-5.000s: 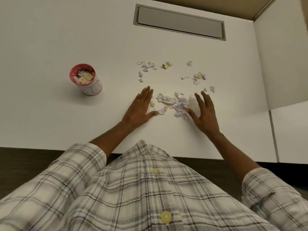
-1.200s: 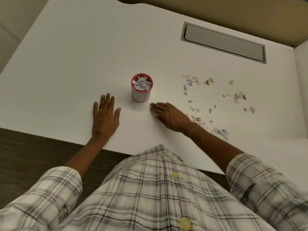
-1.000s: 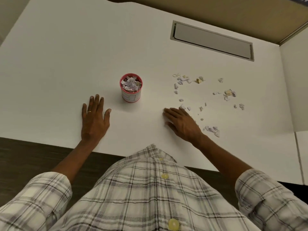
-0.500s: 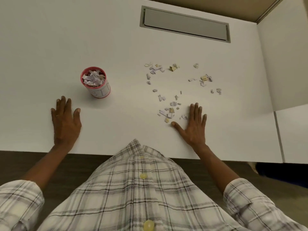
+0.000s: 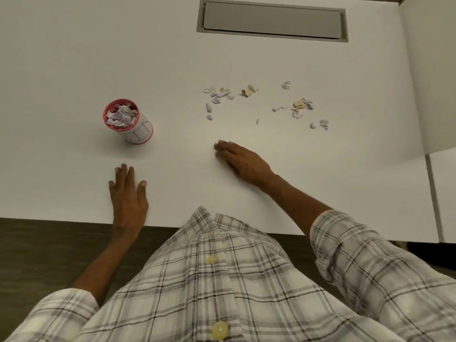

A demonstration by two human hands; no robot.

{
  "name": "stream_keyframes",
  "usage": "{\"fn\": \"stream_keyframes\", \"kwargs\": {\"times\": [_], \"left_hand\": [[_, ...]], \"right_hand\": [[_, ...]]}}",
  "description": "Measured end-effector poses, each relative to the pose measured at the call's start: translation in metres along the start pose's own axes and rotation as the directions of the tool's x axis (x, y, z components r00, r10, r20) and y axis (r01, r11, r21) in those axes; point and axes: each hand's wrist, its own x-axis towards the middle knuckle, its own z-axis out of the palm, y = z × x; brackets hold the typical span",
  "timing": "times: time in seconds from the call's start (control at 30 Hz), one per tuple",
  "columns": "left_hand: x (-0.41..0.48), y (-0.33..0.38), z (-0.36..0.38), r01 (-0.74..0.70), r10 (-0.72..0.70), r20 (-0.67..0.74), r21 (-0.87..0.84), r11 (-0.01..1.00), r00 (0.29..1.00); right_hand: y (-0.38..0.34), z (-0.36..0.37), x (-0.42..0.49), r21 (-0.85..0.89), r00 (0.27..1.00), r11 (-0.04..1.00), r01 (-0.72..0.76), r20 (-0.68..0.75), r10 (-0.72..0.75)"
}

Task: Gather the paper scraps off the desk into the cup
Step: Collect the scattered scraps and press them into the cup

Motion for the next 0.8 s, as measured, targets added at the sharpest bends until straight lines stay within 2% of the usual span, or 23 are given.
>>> {"fn": "stream_keyframes", "kwargs": {"times": [0.07, 0.13, 0.3, 0.4, 0.47, 0.53, 0.6, 0.7, 0.8], "left_hand": [[-0.002, 0.005, 0.001, -0.052, 0.052, -0.002, -0.031, 0.998, 0.999], [-0.007, 0.018, 0.005, -0.125, 0.127, 0.023, -0.064, 0.990, 0.992], [-0.011, 0.060, 0.021, -0.301, 0.302, 0.078, -0.030, 0.953, 0.950], [-0.007, 0.069, 0.027, -0.319, 0.317, 0.108, 0.001, 0.948, 0.942], [-0.005, 0.071, 0.027, -0.311, 0.309, 0.119, 0.006, 0.950, 0.944], [-0.002, 0.075, 0.026, -0.324, 0.321, 0.133, -0.003, 0.946, 0.938], [0.005, 0.085, 0.026, -0.343, 0.344, 0.145, -0.028, 0.939, 0.928], [0.023, 0.106, 0.033, -0.338, 0.344, 0.148, -0.065, 0.939, 0.927], [0.050, 0.126, 0.045, -0.335, 0.338, 0.161, -0.045, 0.941, 0.927]], "right_hand": [[0.015, -0.010, -0.021, -0.025, 0.994, 0.999, -0.045, -0.096, 0.043], [0.036, -0.023, -0.039, -0.073, 0.964, 0.974, -0.213, -0.179, 0.198], [0.093, -0.066, -0.076, -0.153, 0.810, 0.838, -0.523, -0.397, 0.433], [0.117, -0.081, -0.077, -0.143, 0.667, 0.668, -0.730, -0.364, 0.650], [0.126, -0.084, -0.068, -0.106, 0.614, 0.615, -0.781, -0.312, 0.725], [0.133, -0.086, -0.055, -0.100, 0.645, 0.643, -0.759, -0.243, 0.724], [0.132, -0.086, -0.042, -0.097, 0.718, 0.713, -0.694, -0.153, 0.679], [0.121, -0.080, -0.028, -0.139, 0.856, 0.846, -0.515, -0.040, 0.515], [0.101, -0.071, -0.021, -0.136, 0.939, 0.935, -0.327, 0.060, 0.337]]}}
